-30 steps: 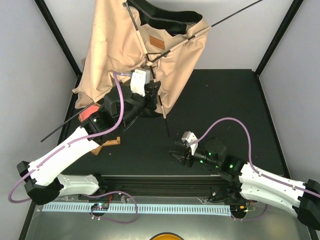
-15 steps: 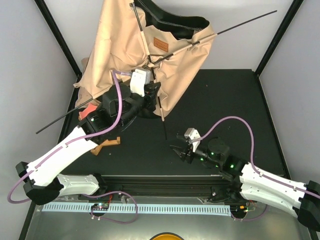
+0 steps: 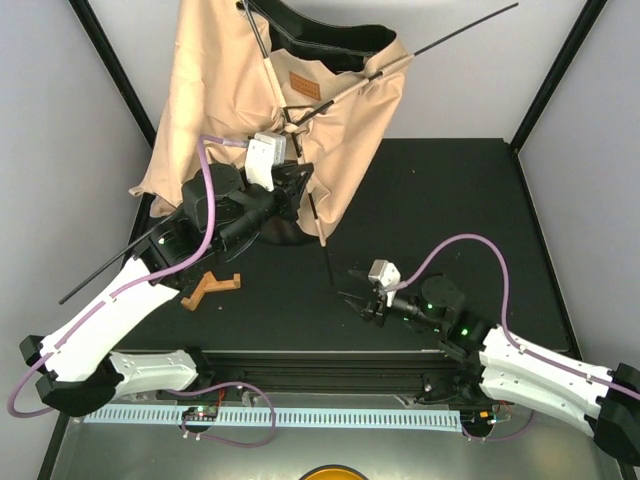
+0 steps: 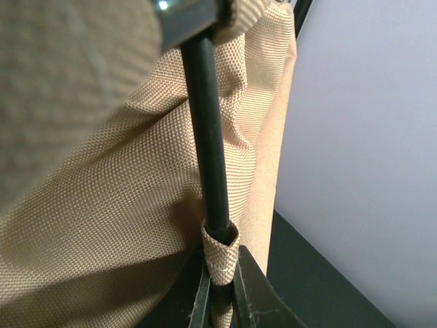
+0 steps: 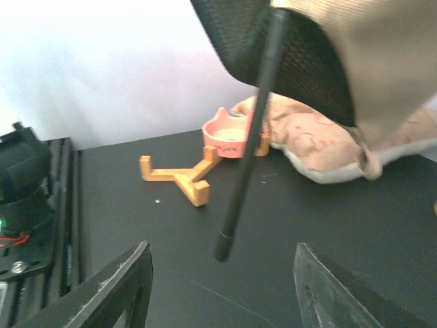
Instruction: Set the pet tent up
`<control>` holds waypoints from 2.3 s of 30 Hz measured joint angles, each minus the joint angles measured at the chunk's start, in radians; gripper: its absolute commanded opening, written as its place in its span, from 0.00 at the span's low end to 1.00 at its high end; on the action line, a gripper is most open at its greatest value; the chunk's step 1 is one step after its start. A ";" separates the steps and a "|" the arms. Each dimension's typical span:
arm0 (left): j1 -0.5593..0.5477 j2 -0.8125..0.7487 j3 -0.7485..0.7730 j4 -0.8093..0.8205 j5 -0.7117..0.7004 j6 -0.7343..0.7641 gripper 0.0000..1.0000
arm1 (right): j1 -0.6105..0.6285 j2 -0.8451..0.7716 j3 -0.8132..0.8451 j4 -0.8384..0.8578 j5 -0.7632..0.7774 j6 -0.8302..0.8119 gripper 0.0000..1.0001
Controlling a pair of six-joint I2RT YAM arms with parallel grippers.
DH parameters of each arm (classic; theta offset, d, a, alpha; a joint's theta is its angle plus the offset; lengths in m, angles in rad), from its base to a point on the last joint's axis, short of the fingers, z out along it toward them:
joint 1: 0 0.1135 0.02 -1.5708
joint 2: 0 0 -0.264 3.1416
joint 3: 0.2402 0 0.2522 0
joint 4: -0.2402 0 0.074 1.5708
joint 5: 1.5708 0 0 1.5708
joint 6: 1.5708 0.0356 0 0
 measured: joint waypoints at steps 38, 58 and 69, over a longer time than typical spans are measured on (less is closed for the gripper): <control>0.005 -0.041 -0.107 0.095 0.066 -0.052 0.14 | -0.006 0.285 0.235 -0.116 -0.073 0.002 0.01; 0.039 -0.016 -0.054 0.011 0.014 -0.064 0.02 | -0.004 0.175 0.156 -0.060 -0.055 -0.040 0.47; 0.089 -0.015 0.045 -0.045 0.085 -0.062 0.01 | -0.004 0.180 0.025 0.062 0.005 -0.103 0.52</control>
